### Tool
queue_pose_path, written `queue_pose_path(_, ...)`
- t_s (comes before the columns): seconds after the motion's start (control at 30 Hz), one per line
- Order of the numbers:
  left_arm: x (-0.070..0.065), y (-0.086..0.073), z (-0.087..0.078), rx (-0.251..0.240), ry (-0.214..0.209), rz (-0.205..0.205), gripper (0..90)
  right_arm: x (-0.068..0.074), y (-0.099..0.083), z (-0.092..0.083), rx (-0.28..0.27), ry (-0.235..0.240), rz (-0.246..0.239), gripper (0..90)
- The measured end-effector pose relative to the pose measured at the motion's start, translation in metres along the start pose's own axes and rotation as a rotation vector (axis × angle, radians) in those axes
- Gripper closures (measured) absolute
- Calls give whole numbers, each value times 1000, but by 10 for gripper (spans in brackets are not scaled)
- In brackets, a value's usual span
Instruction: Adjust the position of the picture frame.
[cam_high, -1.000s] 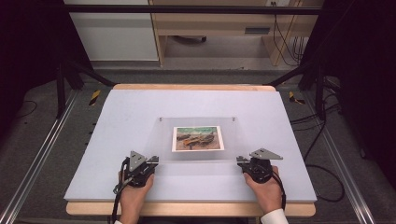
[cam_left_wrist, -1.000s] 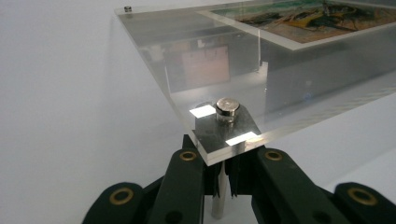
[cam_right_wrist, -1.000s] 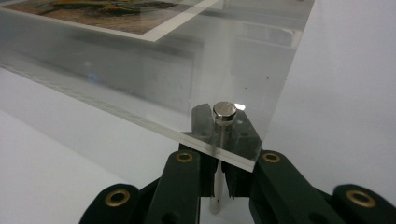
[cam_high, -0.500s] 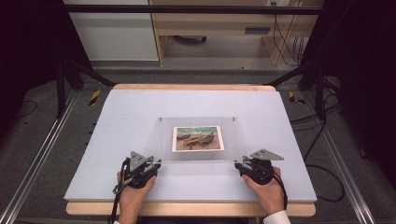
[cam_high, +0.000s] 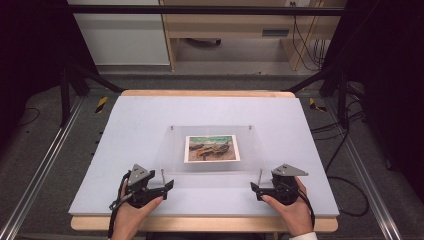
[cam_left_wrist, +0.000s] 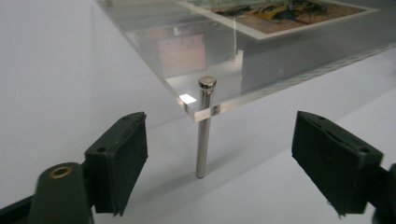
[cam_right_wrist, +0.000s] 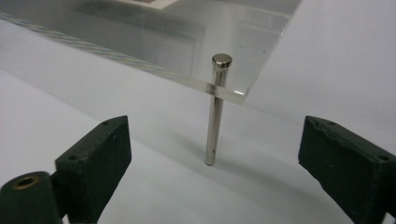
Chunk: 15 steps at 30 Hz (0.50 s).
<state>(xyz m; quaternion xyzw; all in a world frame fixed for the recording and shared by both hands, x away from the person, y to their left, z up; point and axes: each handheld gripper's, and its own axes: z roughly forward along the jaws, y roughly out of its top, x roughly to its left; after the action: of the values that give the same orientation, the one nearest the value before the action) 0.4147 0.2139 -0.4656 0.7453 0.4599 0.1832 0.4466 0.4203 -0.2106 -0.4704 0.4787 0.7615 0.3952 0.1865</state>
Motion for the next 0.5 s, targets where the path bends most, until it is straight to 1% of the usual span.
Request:
queue_pose_path(0.03,0,0,0,0,0,0,156,0,0,0,0,0,0,91)
queue_pose_path(0.07,2,3,-3,-7,-17,8,125,1,1,-3,-18,8,-2,81)
queue_pose_path(0.1,2,3,-3,-7,-17,8,115,1,1,-4,-26,14,0,81)
queue_pose_path(0.13,4,5,-5,-22,-31,7,106,1,2,-5,-31,22,-1,82)
queue_pose_path(0.17,5,6,-6,-30,-45,1,99,1,2,-6,-33,23,-4,82)
queue_pose_path(0.27,8,10,-8,-37,-69,3,72,3,4,-9,-48,21,-11,82)
queue_pose_path(0.33,9,12,-10,-56,-72,4,71,4,6,-11,-58,22,-18,83)
queue_pose_path(0.4,9,13,-11,-60,-73,2,71,5,6,-13,-62,21,-14,83)
queue_pose_path(0.43,9,14,-12,-62,-72,5,71,5,8,-14,-74,16,-27,84)
queue_pose_path(0.5,10,15,-13,-64,-73,1,71,6,9,-15,-78,10,-27,87)
